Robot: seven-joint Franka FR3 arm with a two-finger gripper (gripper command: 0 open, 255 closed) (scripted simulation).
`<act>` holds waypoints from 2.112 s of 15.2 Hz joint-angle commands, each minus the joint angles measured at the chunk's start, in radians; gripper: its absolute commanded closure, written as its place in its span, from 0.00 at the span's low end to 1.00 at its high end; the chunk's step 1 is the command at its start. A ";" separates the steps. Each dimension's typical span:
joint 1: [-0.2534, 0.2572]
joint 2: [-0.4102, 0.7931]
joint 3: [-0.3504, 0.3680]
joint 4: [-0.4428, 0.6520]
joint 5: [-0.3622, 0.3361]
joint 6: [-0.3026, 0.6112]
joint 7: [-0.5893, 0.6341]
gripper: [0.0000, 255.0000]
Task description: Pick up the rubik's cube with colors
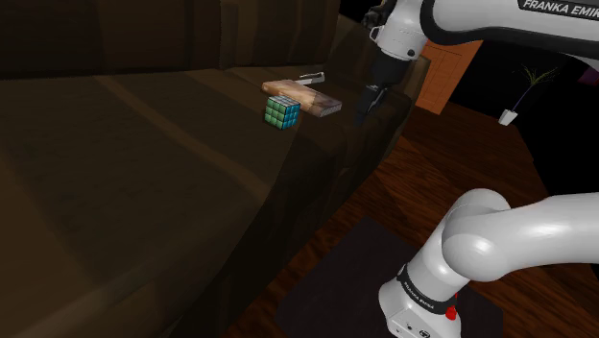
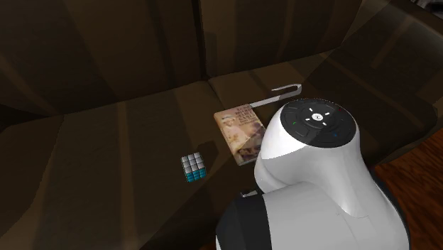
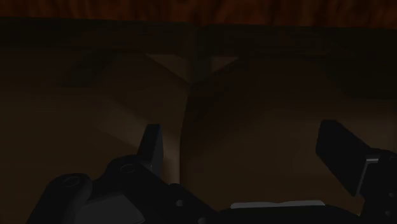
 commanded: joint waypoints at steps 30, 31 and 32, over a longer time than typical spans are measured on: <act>0.060 0.426 0.225 0.276 0.098 0.225 0.293 1.00; 0.060 0.427 0.225 0.276 0.098 0.225 0.293 1.00; 0.060 0.427 0.225 0.276 0.098 0.225 0.292 1.00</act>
